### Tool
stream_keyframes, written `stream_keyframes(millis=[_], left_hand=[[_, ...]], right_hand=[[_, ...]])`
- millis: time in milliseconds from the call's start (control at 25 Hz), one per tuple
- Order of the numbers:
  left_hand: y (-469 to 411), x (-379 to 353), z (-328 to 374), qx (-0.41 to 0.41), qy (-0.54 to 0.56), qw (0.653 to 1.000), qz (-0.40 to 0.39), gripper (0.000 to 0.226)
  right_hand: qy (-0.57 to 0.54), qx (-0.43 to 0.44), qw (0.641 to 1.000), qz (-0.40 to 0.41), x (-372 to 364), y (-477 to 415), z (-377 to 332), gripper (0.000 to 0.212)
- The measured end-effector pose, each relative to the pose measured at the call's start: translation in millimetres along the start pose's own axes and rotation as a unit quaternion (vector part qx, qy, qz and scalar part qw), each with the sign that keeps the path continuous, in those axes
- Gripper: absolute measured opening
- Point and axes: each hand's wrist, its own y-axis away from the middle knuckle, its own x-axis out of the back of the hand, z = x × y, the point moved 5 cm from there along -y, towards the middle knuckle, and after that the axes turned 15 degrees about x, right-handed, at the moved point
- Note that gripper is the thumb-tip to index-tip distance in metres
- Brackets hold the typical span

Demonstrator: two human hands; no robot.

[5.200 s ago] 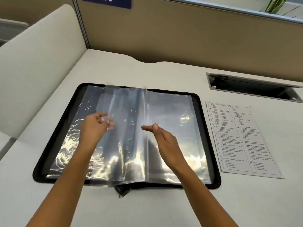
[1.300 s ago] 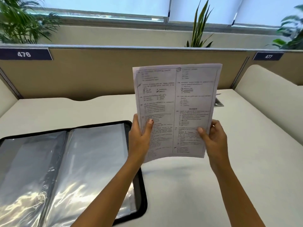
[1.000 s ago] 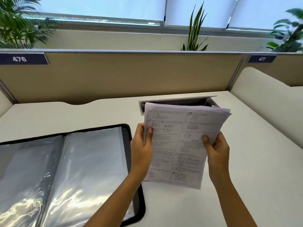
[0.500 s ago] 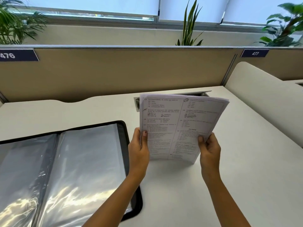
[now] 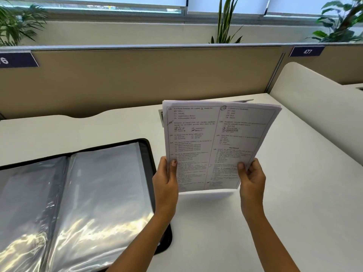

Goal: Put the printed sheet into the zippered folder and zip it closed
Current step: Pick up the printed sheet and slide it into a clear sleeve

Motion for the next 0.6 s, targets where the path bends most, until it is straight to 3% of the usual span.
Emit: stream_keyframes(millis=[200, 360, 480, 600], left_hand=[[4, -1, -19, 0.033, -0.024, 0.999, -0.008, 0.015], [-2, 12, -11, 0.038, -0.039, 0.998, 0.02, 0.014], [-6, 33, 1, 0.037, -0.043, 0.998, 0.036, 0.016], [-12, 66, 12, 0.073, -0.031, 0.996, 0.045, 0.018]], right_hand=[[0.028, -0.038, 0.999, -0.009, 0, 11, 11, 0.019], [0.088, -0.003, 0.995, -0.043, -8, 2, -3, 0.009], [0.135, 0.044, 0.986, -0.089, -23, -3, -23, 0.005], [0.132, 0.033, 0.98, -0.148, -48, -2, -34, 0.007]])
